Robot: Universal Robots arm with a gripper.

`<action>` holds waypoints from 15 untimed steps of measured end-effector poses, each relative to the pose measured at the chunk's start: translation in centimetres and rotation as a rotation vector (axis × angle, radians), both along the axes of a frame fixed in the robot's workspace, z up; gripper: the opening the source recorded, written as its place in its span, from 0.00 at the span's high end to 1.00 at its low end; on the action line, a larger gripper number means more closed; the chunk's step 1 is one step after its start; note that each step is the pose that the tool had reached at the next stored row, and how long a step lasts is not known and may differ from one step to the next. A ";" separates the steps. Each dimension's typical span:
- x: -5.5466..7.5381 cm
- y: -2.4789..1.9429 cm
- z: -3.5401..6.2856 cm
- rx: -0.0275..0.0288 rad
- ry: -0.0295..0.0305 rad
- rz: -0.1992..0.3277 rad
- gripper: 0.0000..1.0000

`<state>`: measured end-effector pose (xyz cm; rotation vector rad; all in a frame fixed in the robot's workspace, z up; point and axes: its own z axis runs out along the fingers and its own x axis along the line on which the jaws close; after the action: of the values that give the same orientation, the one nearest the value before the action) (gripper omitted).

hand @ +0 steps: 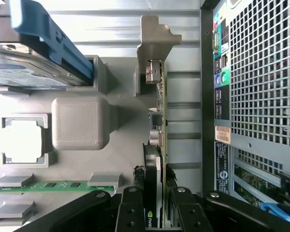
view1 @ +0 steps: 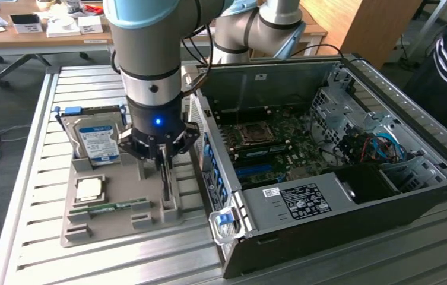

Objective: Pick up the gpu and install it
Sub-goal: 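Pick up the gpu and move the gpu toward the slot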

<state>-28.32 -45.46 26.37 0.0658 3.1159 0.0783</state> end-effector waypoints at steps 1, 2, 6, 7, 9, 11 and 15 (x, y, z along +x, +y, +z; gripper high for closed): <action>0.0 0.00 0.32 0.0001 0.0000 0.000 0.73; 0.0 0.00 0.64 0.0002 0.0000 0.000 0.73; 0.0 0.00 1.98 0.0004 0.0000 0.000 0.73; 0.0 0.00 2.30 0.0003 0.0000 0.000 0.73; 0.0 0.00 2.90 0.0004 -0.0001 0.000 0.73; 0.0 0.00 3.51 0.0004 -0.0002 0.000 0.73; 0.0 0.00 4.75 0.0004 -0.0003 0.000 0.73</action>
<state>-28.33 -45.45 31.12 0.0658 3.1156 0.0788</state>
